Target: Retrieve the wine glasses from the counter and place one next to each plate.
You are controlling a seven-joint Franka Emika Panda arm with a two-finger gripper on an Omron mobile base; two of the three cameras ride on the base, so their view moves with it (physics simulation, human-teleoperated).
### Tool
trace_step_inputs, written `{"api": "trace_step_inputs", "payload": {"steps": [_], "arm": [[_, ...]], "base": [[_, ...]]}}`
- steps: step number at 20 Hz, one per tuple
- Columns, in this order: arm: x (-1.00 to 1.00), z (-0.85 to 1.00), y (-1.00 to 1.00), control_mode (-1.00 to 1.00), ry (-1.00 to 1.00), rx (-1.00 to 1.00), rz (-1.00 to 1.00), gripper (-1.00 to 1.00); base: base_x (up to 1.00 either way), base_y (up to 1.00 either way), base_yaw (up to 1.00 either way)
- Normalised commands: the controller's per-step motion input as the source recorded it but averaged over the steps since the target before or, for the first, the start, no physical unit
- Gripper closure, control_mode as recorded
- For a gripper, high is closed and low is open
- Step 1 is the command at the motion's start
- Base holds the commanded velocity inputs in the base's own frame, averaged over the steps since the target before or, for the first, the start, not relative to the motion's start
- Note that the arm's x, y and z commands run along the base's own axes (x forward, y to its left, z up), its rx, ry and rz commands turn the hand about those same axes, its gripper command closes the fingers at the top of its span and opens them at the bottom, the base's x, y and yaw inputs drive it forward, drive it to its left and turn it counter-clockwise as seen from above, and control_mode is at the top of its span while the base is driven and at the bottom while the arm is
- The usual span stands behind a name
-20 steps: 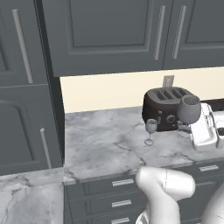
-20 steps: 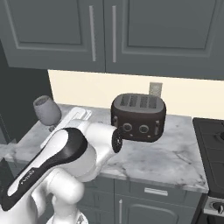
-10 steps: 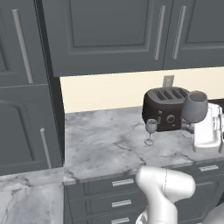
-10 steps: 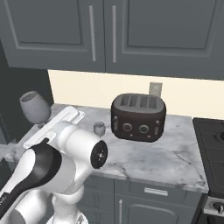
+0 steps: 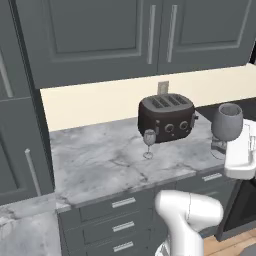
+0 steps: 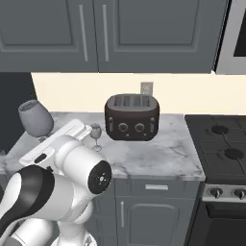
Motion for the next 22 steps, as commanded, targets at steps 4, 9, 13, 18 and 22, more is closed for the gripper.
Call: {"api": "trace_step_inputs", "payload": {"steps": [4,9,13,18,22], "arm": [[0.00,0.00,0.00,1.00,0.00,0.00,0.00,1.00],[0.00,0.00,0.00,1.00,0.00,0.00,0.00,1.00],[0.00,0.00,0.00,1.00,0.00,0.00,0.00,1.00],[0.00,0.00,0.00,1.00,0.00,0.00,0.00,1.00],[0.00,0.00,0.00,1.00,0.00,0.00,0.00,1.00]], "base": [[-0.19,-0.22,-0.85],[0.00,0.00,-1.00],[0.00,0.00,-1.00],[0.00,0.00,-0.98],[0.00,-0.13,-0.91]]}}
